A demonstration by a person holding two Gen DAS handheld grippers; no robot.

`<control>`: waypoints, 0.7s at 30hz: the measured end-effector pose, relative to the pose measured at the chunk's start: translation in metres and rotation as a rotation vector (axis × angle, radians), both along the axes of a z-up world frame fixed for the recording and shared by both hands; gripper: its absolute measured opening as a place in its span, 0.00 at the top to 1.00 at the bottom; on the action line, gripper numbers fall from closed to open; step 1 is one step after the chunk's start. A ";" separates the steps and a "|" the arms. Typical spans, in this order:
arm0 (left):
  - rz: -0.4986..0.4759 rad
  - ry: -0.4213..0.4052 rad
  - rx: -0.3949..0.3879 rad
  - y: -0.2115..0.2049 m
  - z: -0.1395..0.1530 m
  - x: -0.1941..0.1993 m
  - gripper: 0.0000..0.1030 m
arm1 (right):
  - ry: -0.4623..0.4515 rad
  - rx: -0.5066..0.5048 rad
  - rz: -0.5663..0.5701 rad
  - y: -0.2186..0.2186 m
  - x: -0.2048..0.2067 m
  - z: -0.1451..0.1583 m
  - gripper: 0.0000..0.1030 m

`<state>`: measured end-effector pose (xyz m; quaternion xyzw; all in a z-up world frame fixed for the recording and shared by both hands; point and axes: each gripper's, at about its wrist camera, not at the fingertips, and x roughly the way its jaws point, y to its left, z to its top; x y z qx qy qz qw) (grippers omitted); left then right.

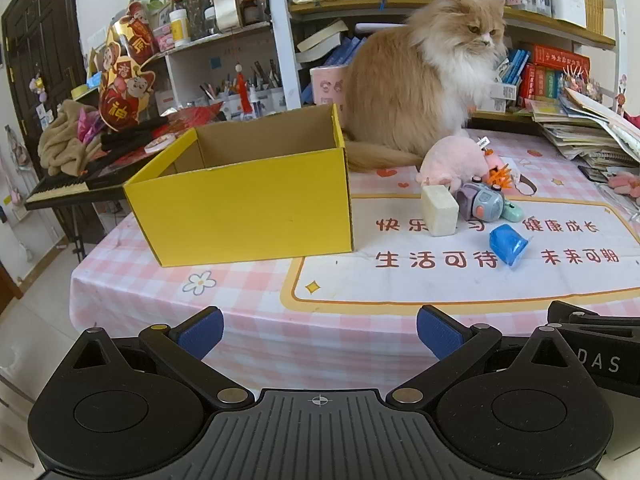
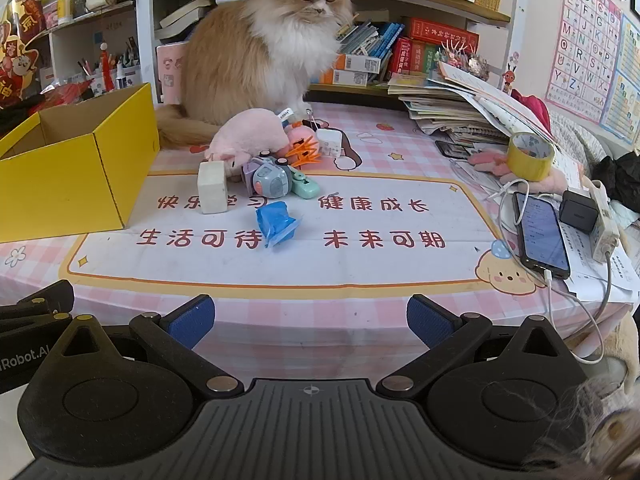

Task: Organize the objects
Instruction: 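Move both tools toward the small toys on the tablecloth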

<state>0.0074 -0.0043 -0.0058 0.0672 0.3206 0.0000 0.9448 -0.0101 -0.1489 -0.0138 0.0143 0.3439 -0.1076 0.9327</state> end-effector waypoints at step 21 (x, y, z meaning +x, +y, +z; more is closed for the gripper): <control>0.025 0.018 -0.042 -0.001 -0.002 0.018 0.00 | 0.004 -0.014 0.032 -0.003 0.018 0.002 0.00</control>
